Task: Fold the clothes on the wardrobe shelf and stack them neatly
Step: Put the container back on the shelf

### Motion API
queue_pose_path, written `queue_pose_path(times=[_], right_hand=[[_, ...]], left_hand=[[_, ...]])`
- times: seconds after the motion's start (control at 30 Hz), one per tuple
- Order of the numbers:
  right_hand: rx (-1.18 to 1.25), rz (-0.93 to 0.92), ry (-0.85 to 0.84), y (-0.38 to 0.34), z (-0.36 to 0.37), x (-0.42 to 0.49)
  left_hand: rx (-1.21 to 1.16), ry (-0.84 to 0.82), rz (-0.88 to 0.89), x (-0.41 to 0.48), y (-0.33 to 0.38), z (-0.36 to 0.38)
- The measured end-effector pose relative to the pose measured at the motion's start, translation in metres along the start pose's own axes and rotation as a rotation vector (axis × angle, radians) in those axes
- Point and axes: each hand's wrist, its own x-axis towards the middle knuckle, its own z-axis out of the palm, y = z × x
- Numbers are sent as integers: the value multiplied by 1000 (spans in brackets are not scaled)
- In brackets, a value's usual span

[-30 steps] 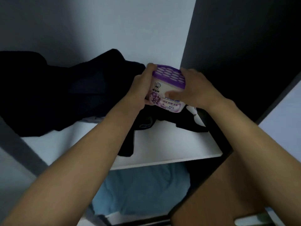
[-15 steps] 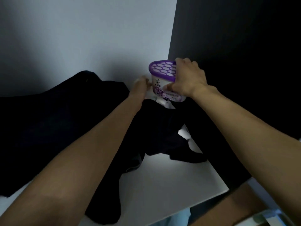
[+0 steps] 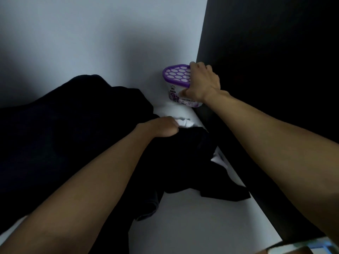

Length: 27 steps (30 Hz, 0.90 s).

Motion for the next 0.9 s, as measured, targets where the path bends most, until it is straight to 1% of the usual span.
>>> queue_pose_path(times=[0.1, 0.17, 0.27, 0.37, 0.43, 0.47, 0.53, 0.63, 0.7, 0.8, 0.83, 0.87, 0.9], right_hand=[[-12, -19, -52, 0, 15, 7], [-2, -12, -62, 1, 25, 11], [11, 0, -99, 2, 39, 13], [32, 16, -159, 2, 51, 13], [39, 13, -172, 1, 59, 10], [35, 2, -168, 1, 63, 9], [27, -23, -141, 1, 69, 5], [34, -58, -90, 2, 68, -6], [105, -54, 20, 2, 68, -22], [274, 2, 253, 2, 70, -59], [311, 21, 286, 3, 71, -68], [327, 45, 280, 5, 71, -75], [336, 80, 235, 8, 72, -78]], left_hand=[[-40, 11, -84, 6, -8, 1], [-36, 68, -125, 14, -15, 4], [-176, 161, -120, 12, -17, 6], [-380, 329, -53, 14, -17, 4], [-464, 463, -63, 16, -18, 3], [-516, 495, -93, 18, -17, 3], [-618, 512, -129, 20, -16, 3], [-626, 505, -54, 23, -13, 3], [-645, 493, -11, 21, -12, 4], [-659, 494, 42, 17, -9, 9], [-660, 484, 68, 15, -7, 9], [-665, 465, 89, 14, -5, 9], [-672, 444, 108, 14, -5, 10]])
